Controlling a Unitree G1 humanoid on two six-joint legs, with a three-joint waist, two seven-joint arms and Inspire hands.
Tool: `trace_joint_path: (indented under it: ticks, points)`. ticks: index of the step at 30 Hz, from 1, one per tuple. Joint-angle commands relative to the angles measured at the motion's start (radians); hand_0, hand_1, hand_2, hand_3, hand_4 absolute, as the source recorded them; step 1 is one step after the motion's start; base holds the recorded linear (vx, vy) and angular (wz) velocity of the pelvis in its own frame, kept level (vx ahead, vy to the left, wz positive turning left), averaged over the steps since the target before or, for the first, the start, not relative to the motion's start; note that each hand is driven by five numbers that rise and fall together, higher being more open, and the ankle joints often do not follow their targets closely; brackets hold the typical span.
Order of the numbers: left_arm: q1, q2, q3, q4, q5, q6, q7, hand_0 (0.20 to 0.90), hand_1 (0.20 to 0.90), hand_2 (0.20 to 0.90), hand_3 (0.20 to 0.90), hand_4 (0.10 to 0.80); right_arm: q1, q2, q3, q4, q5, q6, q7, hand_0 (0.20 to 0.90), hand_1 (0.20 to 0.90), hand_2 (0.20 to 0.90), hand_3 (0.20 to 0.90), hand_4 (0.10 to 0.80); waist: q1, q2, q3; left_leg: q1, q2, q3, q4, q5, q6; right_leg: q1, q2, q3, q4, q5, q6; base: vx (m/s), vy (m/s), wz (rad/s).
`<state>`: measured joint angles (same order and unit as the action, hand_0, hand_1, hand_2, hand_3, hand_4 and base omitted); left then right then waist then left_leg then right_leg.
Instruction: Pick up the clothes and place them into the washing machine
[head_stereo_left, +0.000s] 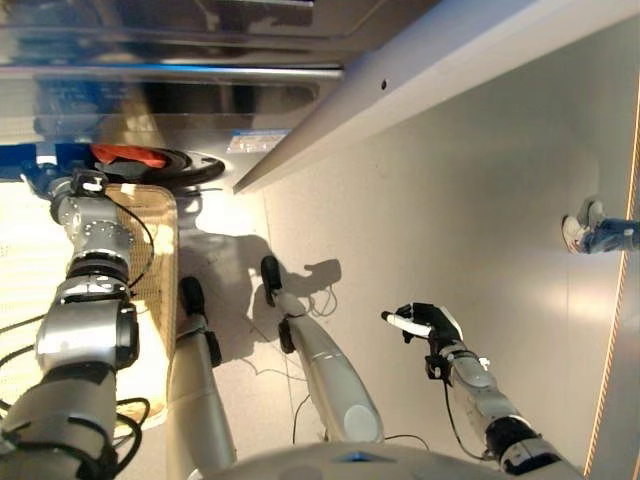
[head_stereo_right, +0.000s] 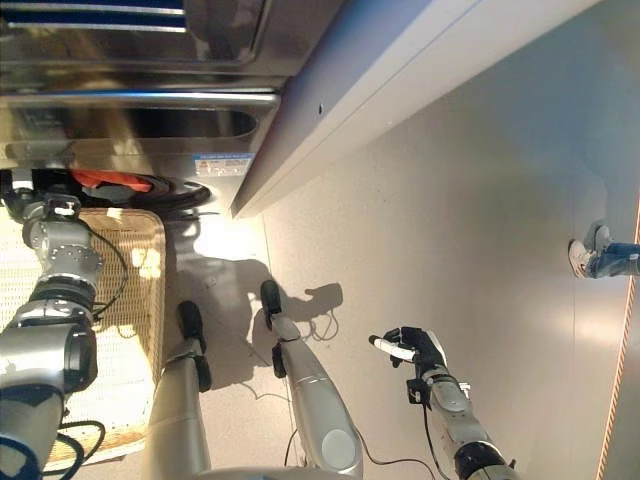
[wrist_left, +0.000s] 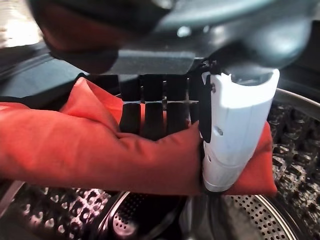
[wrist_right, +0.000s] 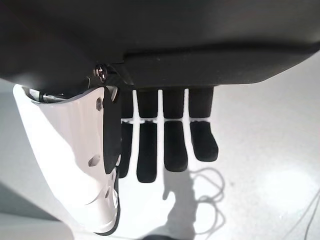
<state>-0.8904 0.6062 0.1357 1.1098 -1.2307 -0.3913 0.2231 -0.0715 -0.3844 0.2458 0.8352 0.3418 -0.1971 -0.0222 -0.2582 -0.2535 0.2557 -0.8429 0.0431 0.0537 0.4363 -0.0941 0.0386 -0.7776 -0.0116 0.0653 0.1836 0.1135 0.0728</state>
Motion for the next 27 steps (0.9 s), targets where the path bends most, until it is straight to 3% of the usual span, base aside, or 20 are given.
trace_joint_path:
  ticks: [1,9,10,11,15,16,17,18,21,22,23,26,27]
  points:
    - [-0.068,0.113,-0.017,-0.003,0.077,-0.101,0.036,0.200,0.200,0.200,0.200,0.300,0.062,-0.092,-0.022,-0.006,0.027,-0.022,-0.028,0.900,0.900,0.900,0.900,0.800,0.011,0.020,-0.057,-0.006,0.007,-0.041,0.007,-0.052,-0.065,0.039,0.003,-0.015,-0.076,0.068,0.007,0.000,0.000,0.00]
    - [-0.064,0.139,0.006,-0.017,0.117,-0.125,0.086,0.200,0.200,0.200,0.200,0.300,0.078,-0.092,-0.024,0.007,0.021,-0.024,-0.028,0.900,0.900,0.900,0.900,0.800,0.022,0.023,-0.072,0.031,0.005,-0.044,-0.026,-0.041,-0.071,0.071,-0.003,-0.022,-0.094,0.071,0.006,0.000,0.000,0.00]
    - [-0.061,0.139,0.009,-0.021,0.118,-0.127,0.086,0.233,0.233,0.233,0.233,0.324,0.079,-0.092,-0.025,0.010,0.021,-0.025,-0.028,0.900,0.900,0.900,0.900,0.800,0.024,0.023,-0.075,0.040,0.005,-0.044,-0.034,-0.039,-0.073,0.079,-0.006,-0.025,-0.099,0.072,0.007,0.000,0.000,0.00]
    - [-0.060,0.138,0.012,-0.027,0.120,-0.130,0.089,0.326,0.326,0.326,0.326,0.390,0.080,-0.092,-0.024,0.012,0.022,-0.024,-0.027,0.900,0.900,0.900,0.900,0.800,0.026,0.022,-0.076,0.046,0.003,-0.043,-0.039,-0.037,-0.074,0.085,-0.008,-0.028,-0.103,0.074,0.008,0.000,0.000,0.00]
    - [-0.059,0.132,0.021,-0.047,0.111,-0.146,0.086,0.384,0.384,0.384,0.384,0.431,0.083,-0.086,-0.020,0.014,0.022,-0.025,-0.022,0.900,0.900,0.900,0.900,0.800,0.032,0.018,-0.078,0.067,0.000,-0.043,-0.053,-0.027,-0.077,0.113,-0.012,-0.032,-0.119,0.080,0.010,0.020,-0.028,0.05]
    - [-0.056,0.132,0.021,-0.049,0.111,-0.146,0.083,0.837,0.837,0.837,0.837,0.755,0.085,-0.086,-0.020,0.015,0.021,-0.025,-0.021,0.900,0.900,0.900,0.900,0.800,0.032,0.018,-0.080,0.071,0.000,-0.043,-0.055,-0.027,-0.077,0.116,-0.012,-0.031,-0.121,0.080,0.010,0.000,0.000,0.00]
    - [-0.055,0.132,0.021,-0.049,0.111,-0.146,0.083,0.837,0.837,0.837,0.837,0.755,0.086,-0.086,-0.020,0.015,0.021,-0.025,-0.021,0.900,0.900,0.900,0.900,0.800,0.032,0.018,-0.080,0.072,0.000,-0.042,-0.056,-0.027,-0.077,0.116,-0.012,-0.030,-0.121,0.080,0.009,0.000,0.000,0.00]
    - [-0.055,0.132,0.021,-0.050,0.110,-0.144,0.080,0.900,0.900,0.900,0.900,0.800,0.086,-0.086,-0.019,0.017,0.019,-0.023,-0.020,0.900,0.900,0.900,0.900,0.800,0.032,0.018,-0.080,0.073,0.000,-0.043,-0.054,-0.026,-0.077,0.118,-0.012,-0.030,-0.121,0.079,0.008,0.000,0.000,0.00]
    - [-0.035,0.112,0.019,-0.065,0.068,-0.129,0.023,0.900,0.900,0.900,0.900,0.800,0.084,-0.090,-0.022,0.025,0.020,-0.020,-0.011,0.900,0.900,0.900,0.900,0.800,0.037,0.023,-0.081,0.080,-0.002,-0.048,-0.065,-0.020,-0.078,0.121,-0.014,-0.033,-0.121,0.078,0.007,-0.035,-0.008,0.00]
    - [-0.033,0.111,0.021,-0.064,0.066,-0.130,0.020,0.900,0.900,0.900,0.900,0.800,0.085,-0.092,-0.022,0.025,0.020,-0.020,-0.011,0.900,0.900,0.900,0.900,0.800,0.033,0.016,-0.073,0.069,-0.007,-0.037,-0.062,0.012,-0.077,0.112,-0.023,-0.038,-0.119,0.098,0.002,0.000,0.000,0.00]
    - [-0.031,0.108,0.022,-0.063,0.059,-0.128,0.012,0.900,0.900,0.900,0.900,0.800,0.084,-0.091,-0.021,0.025,0.019,-0.019,-0.008,0.900,0.900,0.900,0.900,0.800,0.037,0.026,-0.082,0.083,-0.003,-0.047,-0.070,-0.018,-0.078,0.122,-0.014,-0.033,-0.122,0.078,0.006,0.000,0.000,0.00]
    - [-0.021,0.100,0.023,-0.054,0.047,-0.118,-0.011,0.900,0.900,0.900,0.900,0.800,0.086,-0.095,-0.026,0.023,0.015,-0.017,-0.003,0.900,0.900,0.900,0.900,0.800,0.038,0.030,-0.078,0.079,-0.007,-0.047,-0.074,-0.008,-0.079,0.120,-0.018,-0.036,-0.122,0.082,0.005,-0.003,-0.004,0.03]
    - [-0.013,0.096,0.027,-0.052,0.045,-0.114,-0.016,0.900,0.900,0.900,0.900,0.800,0.090,-0.097,-0.029,0.022,0.014,-0.016,-0.001,0.900,0.900,0.900,0.900,0.800,0.035,0.026,-0.070,0.069,-0.010,-0.036,-0.070,0.019,-0.077,0.112,-0.024,-0.041,-0.119,0.099,0.000,-0.119,-0.022,0.02]
